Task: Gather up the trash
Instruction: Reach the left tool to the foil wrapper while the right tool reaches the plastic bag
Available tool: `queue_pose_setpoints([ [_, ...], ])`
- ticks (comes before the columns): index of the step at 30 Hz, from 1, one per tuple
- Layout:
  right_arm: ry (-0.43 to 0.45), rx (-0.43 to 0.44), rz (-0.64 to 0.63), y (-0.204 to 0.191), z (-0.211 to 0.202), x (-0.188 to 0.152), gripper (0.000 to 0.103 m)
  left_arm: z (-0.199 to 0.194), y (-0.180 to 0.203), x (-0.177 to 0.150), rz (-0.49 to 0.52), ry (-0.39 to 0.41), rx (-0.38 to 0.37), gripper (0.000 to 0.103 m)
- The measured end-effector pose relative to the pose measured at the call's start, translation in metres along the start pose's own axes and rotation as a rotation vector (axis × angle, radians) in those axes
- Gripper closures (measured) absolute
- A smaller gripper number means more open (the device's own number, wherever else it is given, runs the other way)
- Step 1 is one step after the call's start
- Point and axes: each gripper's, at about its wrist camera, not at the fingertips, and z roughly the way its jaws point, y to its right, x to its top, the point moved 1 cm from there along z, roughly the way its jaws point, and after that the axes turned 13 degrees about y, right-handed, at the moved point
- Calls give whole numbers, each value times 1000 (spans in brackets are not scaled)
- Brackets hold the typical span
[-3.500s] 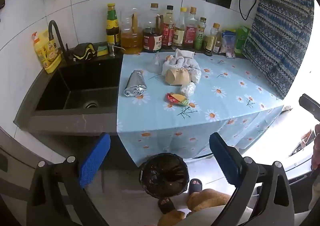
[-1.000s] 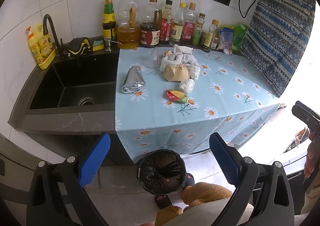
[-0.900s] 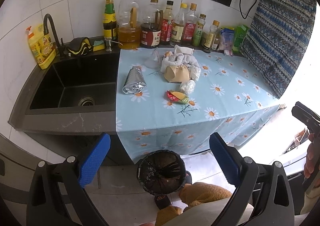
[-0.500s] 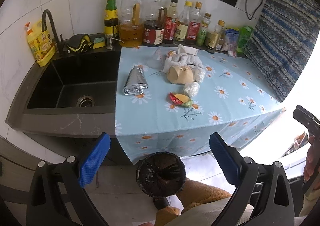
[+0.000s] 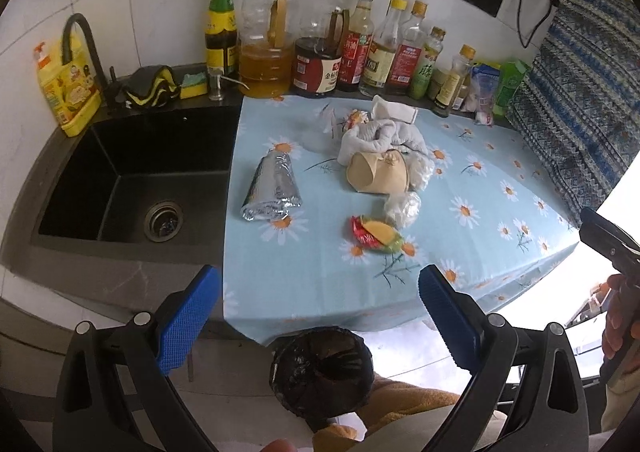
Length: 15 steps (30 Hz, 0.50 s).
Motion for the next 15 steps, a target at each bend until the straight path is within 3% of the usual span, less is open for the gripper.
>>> queue_pose_setpoints([
  [6,-62,50,-25,16,53,13,5,42,-11,12,6,-43,27,7],
  [15,-163,112,-55,35,139,24,17,101,-25,26,-14,-124,57,7],
])
